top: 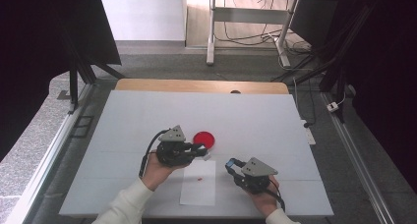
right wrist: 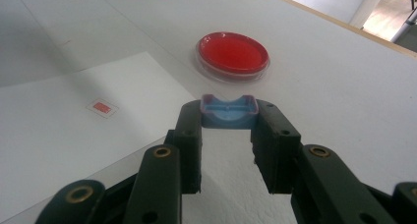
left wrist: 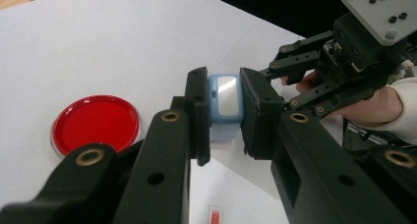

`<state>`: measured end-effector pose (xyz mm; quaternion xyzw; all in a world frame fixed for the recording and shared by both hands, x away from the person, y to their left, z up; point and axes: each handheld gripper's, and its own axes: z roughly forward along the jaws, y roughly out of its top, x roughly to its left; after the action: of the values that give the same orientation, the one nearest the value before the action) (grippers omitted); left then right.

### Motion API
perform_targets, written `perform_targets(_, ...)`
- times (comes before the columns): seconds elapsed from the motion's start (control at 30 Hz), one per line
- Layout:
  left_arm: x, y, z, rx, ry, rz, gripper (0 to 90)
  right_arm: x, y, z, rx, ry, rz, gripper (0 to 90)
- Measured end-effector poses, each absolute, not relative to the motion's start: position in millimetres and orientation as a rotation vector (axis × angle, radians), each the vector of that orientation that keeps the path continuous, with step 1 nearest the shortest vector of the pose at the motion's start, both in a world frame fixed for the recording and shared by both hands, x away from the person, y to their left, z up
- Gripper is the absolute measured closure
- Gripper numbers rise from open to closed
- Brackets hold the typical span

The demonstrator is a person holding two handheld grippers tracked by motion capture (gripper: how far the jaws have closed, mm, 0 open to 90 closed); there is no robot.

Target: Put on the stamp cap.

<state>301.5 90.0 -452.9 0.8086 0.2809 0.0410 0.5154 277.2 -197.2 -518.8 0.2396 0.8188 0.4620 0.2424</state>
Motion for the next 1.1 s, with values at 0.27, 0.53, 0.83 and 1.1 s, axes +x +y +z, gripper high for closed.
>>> perform_targets(0.27,301.2,89.0,-452.9,1.942,0.671,0.098,74.5,277.0,-192.2,-518.4,0.651,2.233,1.261,65.1)
perform_targets(0.53,300.9,87.8,-452.5,1.942,0.666,0.096,74.5,277.4,-186.0,-518.7,0.639,2.239,1.270,65.1)
perform_targets(0.83,300.5,86.6,-451.7,1.937,0.664,0.097,74.5,277.1,-177.4,-518.5,0.633,2.236,1.288,65.1)
perform_targets(1.1,299.5,85.3,-450.4,1.931,0.663,0.098,74.5,279.2,-169.8,-516.8,0.628,2.222,1.294,65.1)
